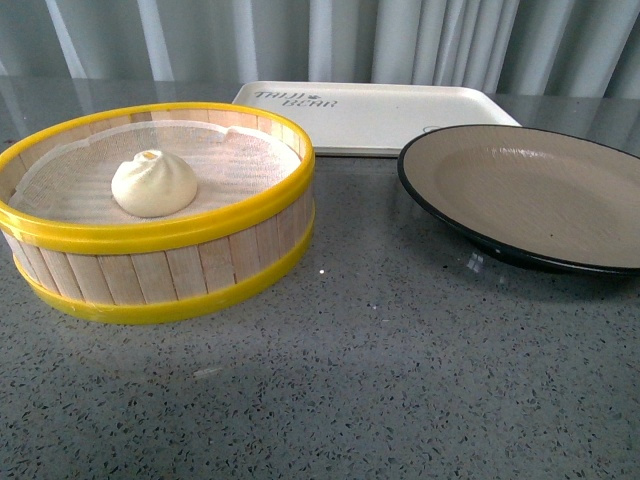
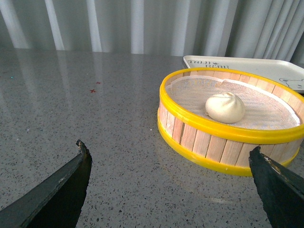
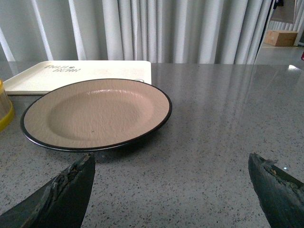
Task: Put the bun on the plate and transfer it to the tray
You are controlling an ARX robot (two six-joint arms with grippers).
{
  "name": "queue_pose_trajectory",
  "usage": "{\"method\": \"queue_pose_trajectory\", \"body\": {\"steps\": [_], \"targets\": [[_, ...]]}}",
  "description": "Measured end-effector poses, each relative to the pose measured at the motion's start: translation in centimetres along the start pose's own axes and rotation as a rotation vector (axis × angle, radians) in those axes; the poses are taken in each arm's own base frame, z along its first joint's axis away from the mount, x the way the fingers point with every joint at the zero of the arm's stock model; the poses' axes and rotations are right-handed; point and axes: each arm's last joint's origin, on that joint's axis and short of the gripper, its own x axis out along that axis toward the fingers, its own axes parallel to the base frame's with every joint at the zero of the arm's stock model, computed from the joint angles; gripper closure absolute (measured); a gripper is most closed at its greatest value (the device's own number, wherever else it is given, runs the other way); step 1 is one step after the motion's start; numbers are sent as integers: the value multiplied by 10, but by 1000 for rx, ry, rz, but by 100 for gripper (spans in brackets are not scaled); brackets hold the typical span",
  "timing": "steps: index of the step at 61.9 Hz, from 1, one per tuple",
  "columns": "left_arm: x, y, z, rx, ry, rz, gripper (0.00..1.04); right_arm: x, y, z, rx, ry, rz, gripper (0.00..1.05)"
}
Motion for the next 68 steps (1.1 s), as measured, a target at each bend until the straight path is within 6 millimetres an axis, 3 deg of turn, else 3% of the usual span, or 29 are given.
{"method": "queue_pose_trajectory", "body": {"steps": [26, 31, 37, 50, 58, 68], "targets": [[0, 0, 0, -3, 9, 12, 7, 0, 0, 0, 0, 0, 0, 9], [2, 0, -2, -91, 315, 224, 7, 0, 0, 0, 0, 0, 0, 9], [3, 1, -4, -135, 367, 293, 7, 0, 0, 0, 0, 0, 1, 9], [6, 1, 16, -224, 222, 309, 7, 0, 0, 0, 0, 0, 0, 9], [20, -9, 29, -197, 193, 256, 7, 0, 0, 0, 0, 0, 0, 9], [51, -30, 62, -112, 144, 153, 7, 0, 0, 0, 0, 0, 0, 9]]}}
